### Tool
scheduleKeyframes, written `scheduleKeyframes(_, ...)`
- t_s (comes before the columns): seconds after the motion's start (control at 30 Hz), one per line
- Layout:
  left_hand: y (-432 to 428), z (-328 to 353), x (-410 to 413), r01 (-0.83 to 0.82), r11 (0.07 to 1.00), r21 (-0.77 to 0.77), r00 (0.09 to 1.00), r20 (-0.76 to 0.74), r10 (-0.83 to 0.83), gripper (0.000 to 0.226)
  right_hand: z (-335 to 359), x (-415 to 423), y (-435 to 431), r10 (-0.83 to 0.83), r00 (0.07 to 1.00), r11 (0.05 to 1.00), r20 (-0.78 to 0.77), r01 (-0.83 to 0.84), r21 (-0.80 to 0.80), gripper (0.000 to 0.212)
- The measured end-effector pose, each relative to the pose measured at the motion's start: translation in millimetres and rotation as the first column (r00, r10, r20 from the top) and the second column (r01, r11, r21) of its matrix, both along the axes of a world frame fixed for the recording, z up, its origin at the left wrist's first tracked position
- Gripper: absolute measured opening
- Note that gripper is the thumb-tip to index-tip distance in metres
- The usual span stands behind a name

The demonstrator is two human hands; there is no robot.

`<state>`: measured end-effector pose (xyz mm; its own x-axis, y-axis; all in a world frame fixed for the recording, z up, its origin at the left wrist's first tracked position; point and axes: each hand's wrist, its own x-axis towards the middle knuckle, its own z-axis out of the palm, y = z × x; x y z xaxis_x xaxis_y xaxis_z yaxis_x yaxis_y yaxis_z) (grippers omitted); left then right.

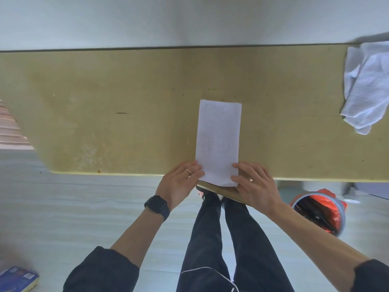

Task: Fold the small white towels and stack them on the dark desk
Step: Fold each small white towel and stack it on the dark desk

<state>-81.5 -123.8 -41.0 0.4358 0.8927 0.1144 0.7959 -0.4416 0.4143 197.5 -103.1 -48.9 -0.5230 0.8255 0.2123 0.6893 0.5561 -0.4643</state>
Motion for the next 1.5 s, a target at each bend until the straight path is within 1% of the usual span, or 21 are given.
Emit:
scheduleKeyframes(0.07,0.6,9.7,2.0,-0.073,0.995,-0.069,0.995,0.061,0.078,0.013,9.4,-1.7,-2.4,-0.043,0.998,0.997,-0.048,0.04,-0.067,0.003)
scheduleKeyframes(0.1,3.2,18.5,4.5,-0.15,0.978,-0.147,0.983,0.081,0.163,0.017,14.7,-3.7,-2.0,-0.085,0.993,0.99,-0.077,0.076,-0.117,0.004)
scheduleKeyframes(0.13,7.8,28.3,7.0,-0.236,0.935,-0.264,0.959,0.094,0.268,0.021,20.4,-6.6,-0.5,-0.135,0.985,0.978,-0.104,0.115,-0.173,0.006)
scheduleKeyframes(0.17,15.3,38.4,8.9,-0.314,0.86,-0.403,0.92,0.094,0.38,0.022,27.1,-10.3,2.6,-0.185,0.974,0.961,-0.127,0.152,-0.232,0.007)
scheduleKeyframes(0.2,24.3,46.4,10.3,-0.367,0.765,-0.529,0.873,0.087,0.479,0.021,35.4,-15.1,8.0,-0.242,0.961,0.935,-0.137,0.194,-0.297,0.007)
scheduleKeyframes(0.23,34.4,52.1,11.1,-0.391,0.669,-0.632,0.822,0.088,0.563,0.017,43.8,-19.7,15.0,-0.314,0.939,0.892,-0.136,0.243,-0.38,0.009)
scheduleKeyframes(0.27,44.7,56.0,11.8,-0.391,0.598,-0.7,0.77,0.107,0.629,0.014,51.8,-23.8,23.4,-0.396,0.91,0.828,-0.121,0.298,-0.474,0.01)
scheduleKeyframes(0.3,55.3,58.1,12.9,-0.387,0.563,-0.731,0.729,0.132,0.672,0.013,58.0,-27.9,32.8,-0.471,0.876,0.753,-0.108,0.335,-0.565,0.009)
scheduleKeyframes(0.33,65.3,57.7,13.5,-0.385,0.547,-0.743,0.694,0.158,0.703,0.014,61.2,-31.2,42.5,-0.521,0.847,0.693,-0.101,0.351,-0.63,0.006)
scheduleKeyframes(0.37,75.2,57.3,14.9,-0.385,0.535,-0.752,0.663,0.178,0.727,0.015,62.8,-34.3,52.3,-0.557,0.824,0.655,-0.103,0.359,-0.665,0.005)
scheduleKeyframes(0.47,104.2,54.1,21.4,-0.398,0.501,-0.768,0.585,0.208,0.784,0.018,59.9,-41.4,84.0,-0.632,0.767,0.587,-0.113,0.378,-0.716,0.01)
scheduleKeyframes(0.53,122.1,51.5,26.4,-0.41,0.487,-0.771,0.56,0.208,0.802,0.017,54.8,-46.3,101.9,-0.682,0.725,0.537,-0.101,0.401,-0.742,0.015)
scheduleKeyframes(0.63,142.3,42.5,33.4,-0.444,0.466,-0.766,0.553,0.175,0.814,0.024,47.2,-53.2,119.7,-0.715,0.697,0.489,-0.047,0.451,-0.747,0.021)
scheduleKeyframes(0.7,151.5,35.4,37.0,-0.475,0.462,-0.749,0.573,0.136,0.808,0.029,42.7,-57.4,125.9,-0.719,0.695,0.468,-0.003,0.482,-0.741,0.023)
scheduleKeyframes(0.8,159.0,26.1,42.0,-0.526,0.467,-0.711,0.598,0.082,0.797,0.031,34.2,-61.1,130.8,-0.732,0.679,0.439,0.059,0.536,-0.721,0.025)
scheduleKeyframes(0.87,161.7,21.5,44.3,-0.55,0.474,-0.688,0.605,0.063,0.794,0.03,29.5,-62.5,133.4,-0.736,0.669,0.427,0.104,0.578,-0.696,0.028)
scheduleKeyframes(1.03,168.6,16.6,49.0,-0.583,0.443,-0.681,0.595,0.013,0.803,0.029,25.1,-65.1,141.5,-0.732,0.654,0.411,0.194,0.649,-0.64,0.03)
scheduleKeyframes(1.2,173.8,14.5,51.1,-0.599,0.453,-0.66,0.597,0.01,0.802,0.028,24.9,-64.3,147.3,-0.696,0.675,0.448,0.246,0.675,-0.586,0.029)
scheduleKeyframes(1.5,179.4,14.8,52.8,-0.643,0.48,-0.597,0.655,-0.104,0.748,0.031,25.3,-66.9,153.2,-0.664,0.672,0.468,0.328,0.716,-0.519,0.026)
